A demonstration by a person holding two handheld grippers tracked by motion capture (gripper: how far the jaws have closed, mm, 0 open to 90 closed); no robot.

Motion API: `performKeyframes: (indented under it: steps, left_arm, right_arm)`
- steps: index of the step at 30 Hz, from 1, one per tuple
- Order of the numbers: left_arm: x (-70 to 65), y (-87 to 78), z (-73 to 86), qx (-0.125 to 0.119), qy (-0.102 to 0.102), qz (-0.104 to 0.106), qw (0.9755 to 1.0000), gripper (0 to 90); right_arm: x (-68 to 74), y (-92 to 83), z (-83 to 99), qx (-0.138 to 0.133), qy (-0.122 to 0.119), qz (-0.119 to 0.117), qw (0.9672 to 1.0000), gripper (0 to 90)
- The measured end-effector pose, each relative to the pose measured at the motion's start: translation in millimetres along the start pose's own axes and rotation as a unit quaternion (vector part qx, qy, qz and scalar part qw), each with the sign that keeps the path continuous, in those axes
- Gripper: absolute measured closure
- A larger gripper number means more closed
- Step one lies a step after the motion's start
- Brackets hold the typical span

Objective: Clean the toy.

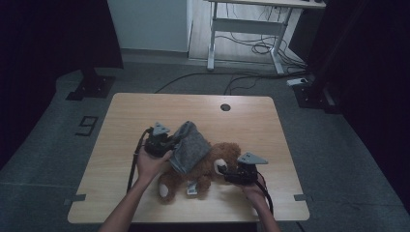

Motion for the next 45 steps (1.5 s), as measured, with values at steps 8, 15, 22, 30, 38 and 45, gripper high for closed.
performKeyframes:
  steps: [8,15,22,30,38,45]
  left_arm:
    - [14.5,-6.9,17.4,0.008,-0.009,-0.006,0.9999,81.1]
    - [-19.9,13.7,-13.4,0.021,0.039,0.006,0.999,81.5]
    - [-60.2,42.6,-29.4,0.026,0.042,0.05,0.9975,81.6]
    - [-54.6,39.1,-33.1,-0.003,0.027,0.05,0.9984,81.3]
    - [-41.1,48.5,-52.4,-0.01,0.031,0.031,0.999,80.8]
    - [-28.5,65.2,-55.9,0.008,0.021,0.027,0.9994,80.2]
  right_arm:
    - [-0.1,0.5,-0.3,-0.001,-0.001,0.001,1.0,29.9]
    - [1.7,0.0,-0.2,0.002,-0.003,0.002,1.0,29.6]
    - [3.2,0.2,0.7,0.0,-0.012,0.009,0.9999,29.8]
    - [3.8,4.9,-3.4,-0.019,-0.016,0.042,0.9988,32.6]
    - [-14.6,31.7,-23.2,-0.046,-0.009,0.085,0.9953,32.9]
    - [-24.2,39.7,-28.3,-0.058,-0.021,0.059,0.9964,31.1]
Point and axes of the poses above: each handheld gripper's, and its own axes: y roughly forward along the jaws, z roughly out of its underside, x roughly to its left, the point moved 7 cm from there along y, roughly forward along the jaws, and after that the axes turned 8 degrees about y, right-handed, at the moved point
